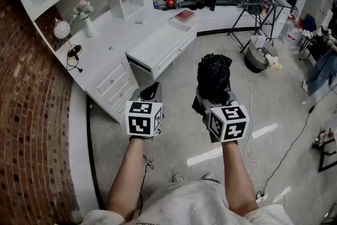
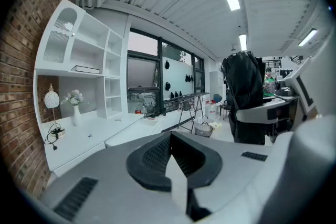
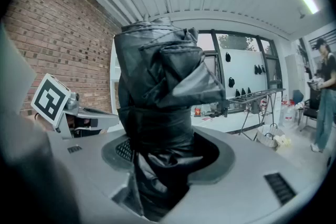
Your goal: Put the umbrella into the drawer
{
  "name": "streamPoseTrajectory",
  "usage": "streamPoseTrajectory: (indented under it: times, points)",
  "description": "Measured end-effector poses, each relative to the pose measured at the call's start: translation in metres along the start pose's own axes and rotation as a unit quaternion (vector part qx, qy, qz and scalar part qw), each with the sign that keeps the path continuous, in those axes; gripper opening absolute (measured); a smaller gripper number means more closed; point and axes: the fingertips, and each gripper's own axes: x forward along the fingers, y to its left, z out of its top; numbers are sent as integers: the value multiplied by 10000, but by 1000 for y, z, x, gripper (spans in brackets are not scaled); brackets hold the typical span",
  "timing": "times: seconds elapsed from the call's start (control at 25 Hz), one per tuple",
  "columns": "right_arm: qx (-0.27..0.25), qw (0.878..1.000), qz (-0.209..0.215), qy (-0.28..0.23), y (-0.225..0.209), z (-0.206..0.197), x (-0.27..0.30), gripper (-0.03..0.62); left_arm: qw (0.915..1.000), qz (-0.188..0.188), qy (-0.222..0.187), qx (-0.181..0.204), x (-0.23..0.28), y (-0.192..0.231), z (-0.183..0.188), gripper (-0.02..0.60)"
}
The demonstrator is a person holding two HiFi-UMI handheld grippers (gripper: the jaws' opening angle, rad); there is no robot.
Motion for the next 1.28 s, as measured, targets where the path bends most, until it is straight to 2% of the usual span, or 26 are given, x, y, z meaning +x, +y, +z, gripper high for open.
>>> streamPoseTrajectory:
  times: [0.4, 0.72, 1.04, 1.28]
  points:
    - [74, 10000, -21, -15, 1, -2, -2, 252, 9997, -237, 50, 22, 5, -8, -2, -3]
    - [122, 9998, -121, -104, -16, 1, -7, 252, 9993, -343, -16, 154, 15, -22, 7, -3]
    - [148, 9994, -246, -213, -53, 6, -9, 252, 9985, -463, -45, 302, 44, -47, 17, -3]
    - [140, 9995, -151, -239, -91, 11, 12, 252, 9986, -401, -31, 342, 84, -57, 31, -3]
